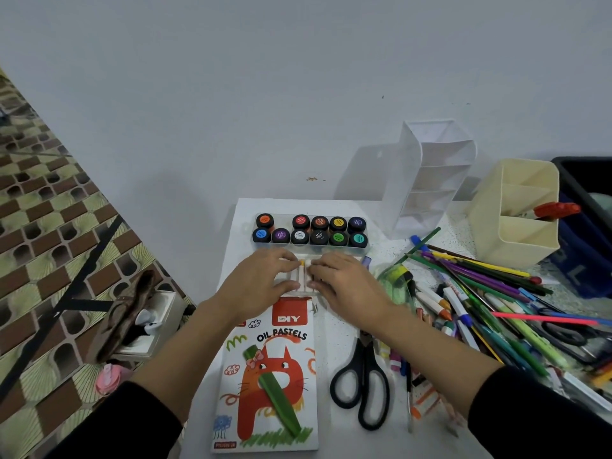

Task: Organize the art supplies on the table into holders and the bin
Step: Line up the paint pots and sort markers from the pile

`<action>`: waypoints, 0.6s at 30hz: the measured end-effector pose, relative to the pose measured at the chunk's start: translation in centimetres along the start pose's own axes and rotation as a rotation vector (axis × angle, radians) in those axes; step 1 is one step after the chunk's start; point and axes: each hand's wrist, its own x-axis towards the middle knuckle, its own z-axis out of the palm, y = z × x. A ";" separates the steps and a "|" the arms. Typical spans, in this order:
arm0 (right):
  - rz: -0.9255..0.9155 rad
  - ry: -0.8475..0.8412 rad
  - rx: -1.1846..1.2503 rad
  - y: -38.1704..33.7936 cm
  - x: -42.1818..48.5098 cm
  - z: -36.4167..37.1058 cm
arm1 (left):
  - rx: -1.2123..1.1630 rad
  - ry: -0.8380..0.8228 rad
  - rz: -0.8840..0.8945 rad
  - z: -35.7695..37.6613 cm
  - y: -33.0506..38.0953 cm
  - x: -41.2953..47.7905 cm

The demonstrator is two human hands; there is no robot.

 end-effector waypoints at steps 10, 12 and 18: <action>0.029 -0.063 -0.001 -0.3 0.6 -0.6 | 0.065 -0.044 0.027 -0.6 0.2 -0.1; 0.033 -0.042 -0.005 -0.6 0.4 -0.7 | 0.077 -0.044 0.016 -0.4 0.4 -0.2; 0.092 -0.021 0.111 -0.9 -0.7 -1.3 | 0.056 0.011 -0.059 -0.1 1.3 -1.0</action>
